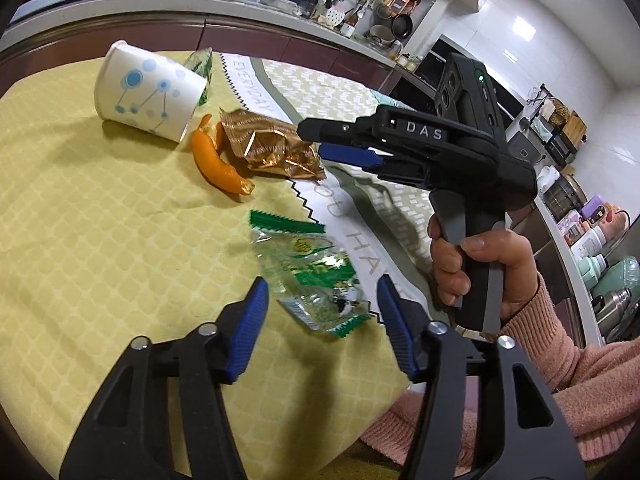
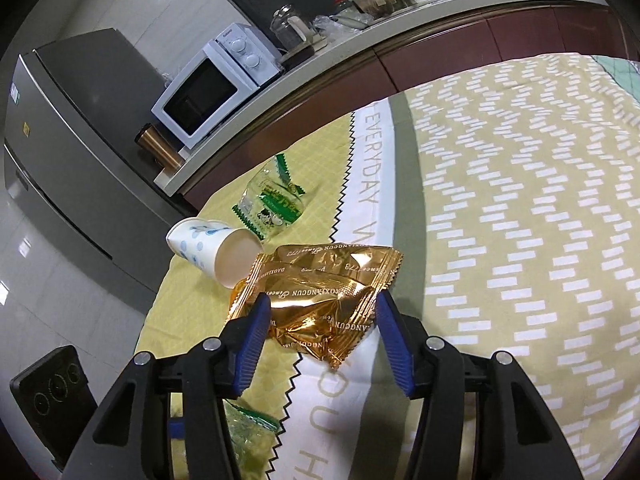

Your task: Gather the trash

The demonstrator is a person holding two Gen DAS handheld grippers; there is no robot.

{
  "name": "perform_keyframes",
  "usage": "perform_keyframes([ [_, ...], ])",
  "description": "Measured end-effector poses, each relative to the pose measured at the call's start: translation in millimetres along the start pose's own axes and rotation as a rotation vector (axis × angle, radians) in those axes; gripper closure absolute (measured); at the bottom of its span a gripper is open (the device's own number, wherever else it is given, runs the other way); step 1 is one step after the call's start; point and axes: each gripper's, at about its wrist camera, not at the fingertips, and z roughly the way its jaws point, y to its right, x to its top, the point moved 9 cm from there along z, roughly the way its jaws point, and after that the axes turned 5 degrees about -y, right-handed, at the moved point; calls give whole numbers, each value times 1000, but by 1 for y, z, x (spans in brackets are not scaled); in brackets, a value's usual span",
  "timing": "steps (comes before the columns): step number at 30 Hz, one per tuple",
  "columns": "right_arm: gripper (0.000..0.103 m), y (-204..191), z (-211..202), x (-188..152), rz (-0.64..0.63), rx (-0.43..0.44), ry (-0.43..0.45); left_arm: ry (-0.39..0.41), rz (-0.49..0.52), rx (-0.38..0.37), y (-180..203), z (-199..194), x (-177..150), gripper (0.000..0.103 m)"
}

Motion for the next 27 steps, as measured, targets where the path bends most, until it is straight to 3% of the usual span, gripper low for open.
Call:
perform_keyframes([
  [8,52,-2,6,1,12,4,-15,2,-26,13,-8,5,4,72],
  [19,51,3,6,2,60,46,-20,20,-5,38,-5,0,3,78],
  [24,67,-1,10,4,56,66,-22,37,2,69,-10,-10,3,80],
  [25,72,-2,9,4,56,76,-23,42,-1,72,-12,-13,3,83],
  [26,76,-3,9,4,58,83,-22,44,-6,73,-14,-15,3,93],
  [27,77,-3,8,5,61,90,-16,46,-12,71,-16,-17,3,94],
])
